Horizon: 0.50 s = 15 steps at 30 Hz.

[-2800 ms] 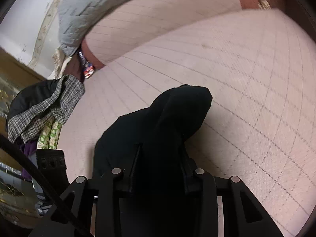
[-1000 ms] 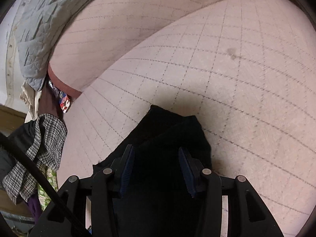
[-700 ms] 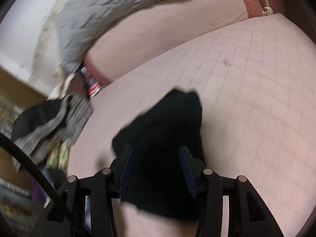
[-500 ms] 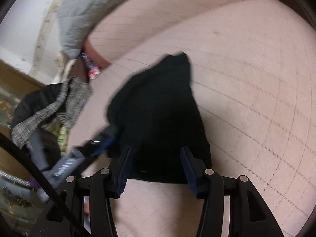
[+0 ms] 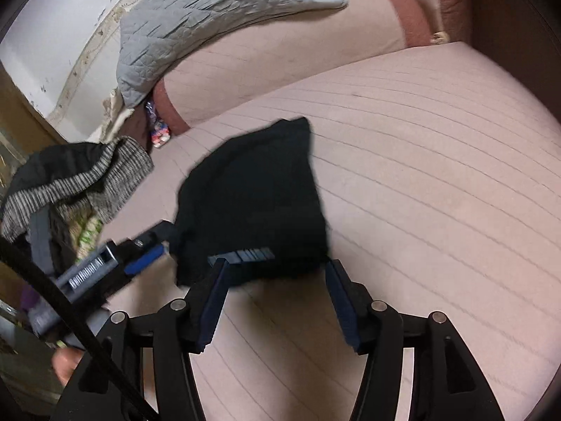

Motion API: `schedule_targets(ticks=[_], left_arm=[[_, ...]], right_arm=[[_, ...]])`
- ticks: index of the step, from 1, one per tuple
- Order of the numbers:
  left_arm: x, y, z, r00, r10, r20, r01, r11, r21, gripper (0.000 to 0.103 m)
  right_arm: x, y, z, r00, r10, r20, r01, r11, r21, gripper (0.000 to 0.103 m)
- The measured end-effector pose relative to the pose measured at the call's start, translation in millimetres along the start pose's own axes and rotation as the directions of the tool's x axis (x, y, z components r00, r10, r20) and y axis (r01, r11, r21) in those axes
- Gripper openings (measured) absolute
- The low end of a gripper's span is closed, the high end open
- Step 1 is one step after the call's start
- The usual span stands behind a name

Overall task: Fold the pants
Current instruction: 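Release the bundle with both grippers and pull them back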

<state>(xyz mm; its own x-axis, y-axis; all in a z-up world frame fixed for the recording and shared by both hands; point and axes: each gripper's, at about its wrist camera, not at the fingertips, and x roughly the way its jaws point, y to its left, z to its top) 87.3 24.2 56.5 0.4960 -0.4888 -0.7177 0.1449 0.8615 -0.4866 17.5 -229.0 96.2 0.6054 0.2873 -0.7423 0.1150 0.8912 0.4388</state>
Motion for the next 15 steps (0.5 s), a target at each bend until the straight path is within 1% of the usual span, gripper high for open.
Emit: schedule_targets(ticks=[2,4,6,8,9,11,14,15], left_arm=[[-4,0,-15,1.000,0.021,-0.020,-0.021,1.000,-0.004,0.068],[-8,-1,-29,0.999,0.034,-0.031,-0.035,0.999,-0.019,0.068],[-13,-3,-42,0.998,0.038,-0.039,-0.040,0.999,-0.035,0.068],[-20,-9,-55,0.998,0.047,-0.041,-0.048,0.998,-0.027,0.068],[-25,-13,-61,0.998,0.060,-0.033,-0.060,0.998,-0.013,0.068],[-35,-23,-74,0.994,0.111,-0.003,-0.111,0.993,0.027,0.069],[-47,-33,-90,0.982,0.183,0.041,-0.186,0.980,0.075,0.074],[-49,-34,-93,0.979,0.197,0.050,-0.201,0.976,0.084,0.075]], right_arm=[[-8,-6,-20,0.999,-0.033,-0.003,0.033,0.999,-0.014,0.062],[-15,-17,-38,0.999,-0.049,-0.009,0.049,0.999,-0.015,0.062],[-18,-24,-50,0.998,-0.056,-0.014,0.055,0.998,-0.013,0.062],[-21,-29,-61,0.998,-0.064,-0.012,0.064,0.998,-0.015,0.062],[-22,-29,-63,0.998,-0.066,-0.011,0.066,0.998,-0.017,0.062],[-25,-29,-70,0.997,-0.077,0.001,0.077,0.997,-0.030,0.062],[-28,-25,-76,0.995,-0.099,0.021,0.100,0.993,-0.057,0.063],[-29,-24,-79,0.994,-0.107,0.026,0.108,0.992,-0.065,0.064]])
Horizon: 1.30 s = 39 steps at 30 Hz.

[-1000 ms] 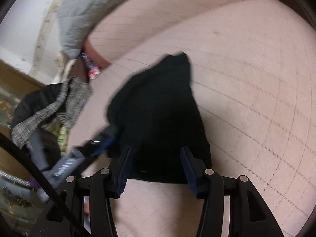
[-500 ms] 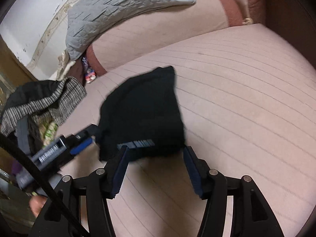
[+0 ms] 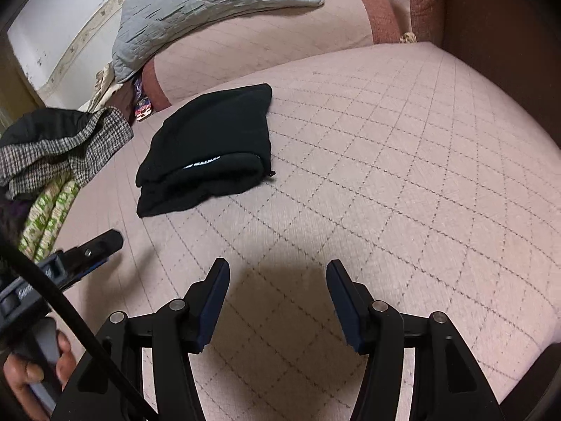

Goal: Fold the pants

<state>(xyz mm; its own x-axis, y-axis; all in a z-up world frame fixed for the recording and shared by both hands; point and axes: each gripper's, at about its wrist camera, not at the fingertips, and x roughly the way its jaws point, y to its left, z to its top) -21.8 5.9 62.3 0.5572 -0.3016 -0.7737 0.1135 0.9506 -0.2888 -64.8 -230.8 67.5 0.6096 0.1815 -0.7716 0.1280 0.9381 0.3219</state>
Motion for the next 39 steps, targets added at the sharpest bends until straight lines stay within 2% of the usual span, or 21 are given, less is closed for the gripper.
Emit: schedule_targets(ticks=[3,9,19,27,39], left_arm=[[-6,-5,-9,0.998,0.062,0.018,-0.063,0.997,0.040,0.077],[-12,-15,-16,0.993,0.100,0.060,-0.106,0.989,0.101,0.080],[-8,-25,-21,0.993,0.101,0.053,-0.108,0.981,0.163,0.080],[-2,-26,-24,0.996,0.084,0.016,-0.085,0.985,0.152,0.080],[8,-25,-25,0.996,0.092,-0.012,-0.089,0.984,0.153,0.080]], right_arm=[[-1,6,-4,0.999,-0.031,0.015,0.032,0.999,-0.024,0.065],[0,19,-11,0.996,-0.089,0.033,0.091,0.992,-0.092,0.067],[6,23,-13,0.989,-0.143,0.041,0.147,0.979,-0.142,0.070],[13,19,-14,0.988,-0.152,0.026,0.154,0.980,-0.129,0.072],[22,17,-14,0.988,-0.154,0.012,0.154,0.979,-0.130,0.073]])
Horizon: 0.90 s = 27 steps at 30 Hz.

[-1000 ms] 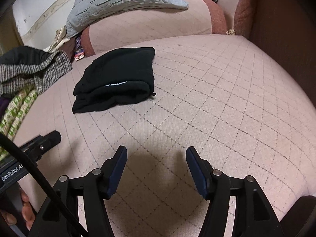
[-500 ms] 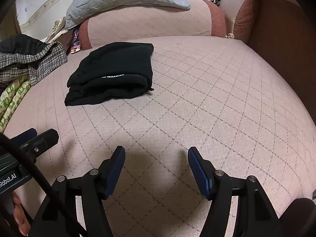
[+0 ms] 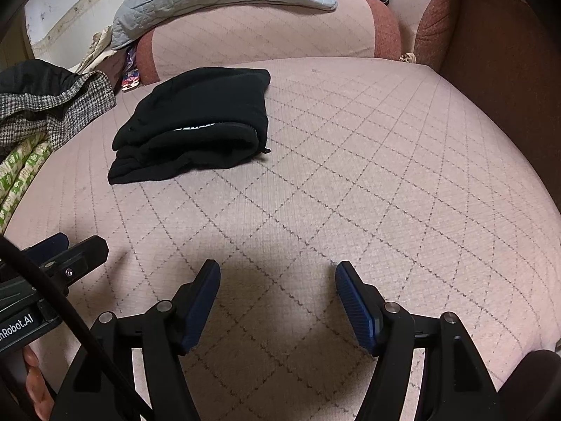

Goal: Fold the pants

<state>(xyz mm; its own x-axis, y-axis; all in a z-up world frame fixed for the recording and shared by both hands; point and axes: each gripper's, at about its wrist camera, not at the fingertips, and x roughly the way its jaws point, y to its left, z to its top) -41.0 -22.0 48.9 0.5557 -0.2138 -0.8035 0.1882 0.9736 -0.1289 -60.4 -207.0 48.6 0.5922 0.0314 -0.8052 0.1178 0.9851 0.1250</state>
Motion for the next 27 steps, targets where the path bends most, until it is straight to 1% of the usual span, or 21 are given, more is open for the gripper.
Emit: schedule_targets(ticks=[17,22,25,26,27], left_arm=[[10,2,-2,1.000,0.007,-0.030,-0.008,1.000,-0.006,0.080],[17,3,-4,0.999,0.031,-0.040,-0.031,1.000,-0.003,0.081],[21,3,-6,0.998,0.059,-0.029,-0.059,0.998,0.015,0.084],[21,3,-6,0.998,0.063,-0.027,-0.063,0.998,0.017,0.087],[23,3,-6,0.998,0.065,-0.024,-0.065,0.998,0.019,0.092]], right_arm=[[4,0,-1,1.000,-0.005,0.010,0.005,1.000,-0.008,0.077],[5,1,-2,1.000,-0.011,0.019,0.011,1.000,-0.018,0.078],[6,1,-2,1.000,-0.016,0.023,0.017,1.000,-0.022,0.078],[7,0,-2,1.000,-0.016,0.024,0.017,1.000,-0.022,0.079],[7,0,-2,1.000,-0.017,0.026,0.018,1.000,-0.021,0.079]])
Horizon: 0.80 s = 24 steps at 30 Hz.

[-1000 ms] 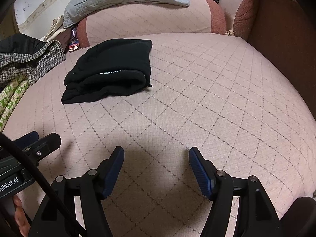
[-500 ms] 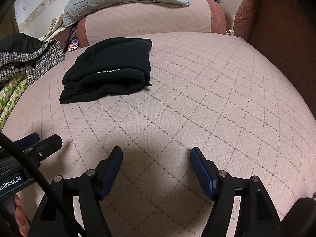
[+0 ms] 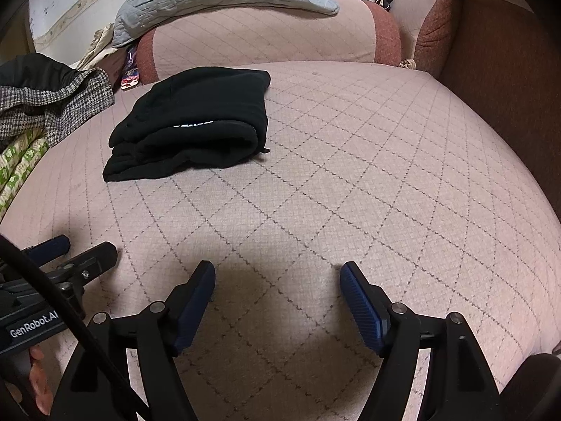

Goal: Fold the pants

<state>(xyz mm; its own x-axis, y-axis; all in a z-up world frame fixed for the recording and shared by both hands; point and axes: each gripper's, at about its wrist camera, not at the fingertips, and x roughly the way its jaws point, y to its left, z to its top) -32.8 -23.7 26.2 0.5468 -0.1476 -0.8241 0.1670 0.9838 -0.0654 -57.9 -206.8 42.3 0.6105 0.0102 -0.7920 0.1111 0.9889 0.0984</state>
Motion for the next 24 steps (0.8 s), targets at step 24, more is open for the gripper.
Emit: schedule_targets(ticks=[24], left_arm=[[-19,22,13,0.996,0.062,0.057,-0.054,0.990,-0.131,0.103]], right_arm=[[-28,10,14,0.998,-0.007,0.056,0.008,1.000,-0.023,0.080]])
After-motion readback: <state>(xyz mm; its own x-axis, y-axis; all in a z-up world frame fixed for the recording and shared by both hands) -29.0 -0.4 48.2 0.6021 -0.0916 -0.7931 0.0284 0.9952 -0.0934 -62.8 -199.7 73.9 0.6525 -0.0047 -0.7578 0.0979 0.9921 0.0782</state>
